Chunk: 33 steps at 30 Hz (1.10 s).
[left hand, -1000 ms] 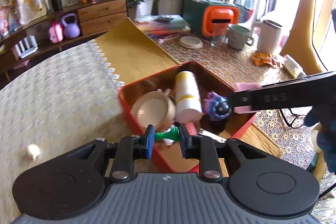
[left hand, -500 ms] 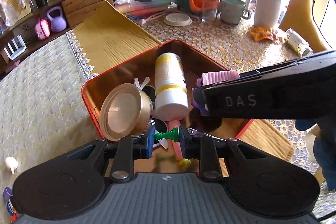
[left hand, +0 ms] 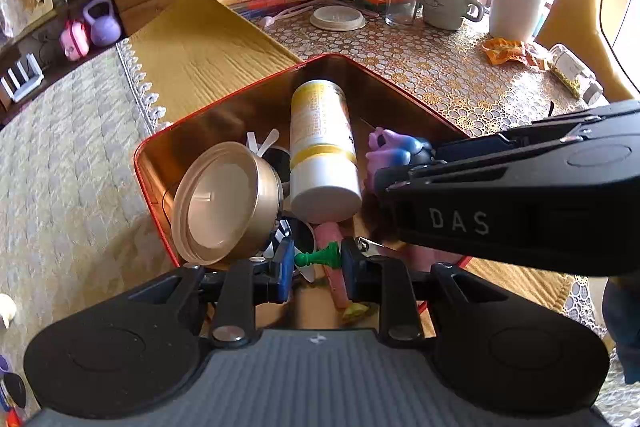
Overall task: Organize rigid objects
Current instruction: 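Open the left gripper to drop the green piece while the right releases the comb in the box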
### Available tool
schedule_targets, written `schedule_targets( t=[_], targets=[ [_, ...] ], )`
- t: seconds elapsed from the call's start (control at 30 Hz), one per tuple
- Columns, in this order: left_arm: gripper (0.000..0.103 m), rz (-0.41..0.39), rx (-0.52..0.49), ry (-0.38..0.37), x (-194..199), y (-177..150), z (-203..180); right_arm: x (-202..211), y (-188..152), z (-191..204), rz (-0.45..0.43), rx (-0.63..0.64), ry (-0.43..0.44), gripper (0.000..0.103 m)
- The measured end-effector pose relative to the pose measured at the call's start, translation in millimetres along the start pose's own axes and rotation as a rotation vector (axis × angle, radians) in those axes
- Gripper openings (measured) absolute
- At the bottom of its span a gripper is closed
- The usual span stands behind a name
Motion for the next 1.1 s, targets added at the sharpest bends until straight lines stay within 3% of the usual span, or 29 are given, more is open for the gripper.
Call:
schedule_targets(
  t=[0.3,0.47,1.1],
  targets=[
    [0.029,0.004,0.034,-0.017,5,-4,3,9,0,-3,-0.007,-0.025,0.013,0.051],
    [0.059,-0.037,0.037,-0.012,19,-5,2,17,0,-1,-0.015,-0.022,0.020,0.054],
    [0.065,-0.114,0.062,-0.041,88,-26,17,59,-10,24,-0.051,0.000,0.057,0.069]
  ],
)
Point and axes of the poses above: each gripper's, at about its wrist camera, not at the fingertips, and x roughly against the way its jaws point, z to its left, y to its top, the point moved 4 cm from there along -x, roughly the way its jaws point, and after that the axes turned 5 degrees about -y, right-handed, at the moved point
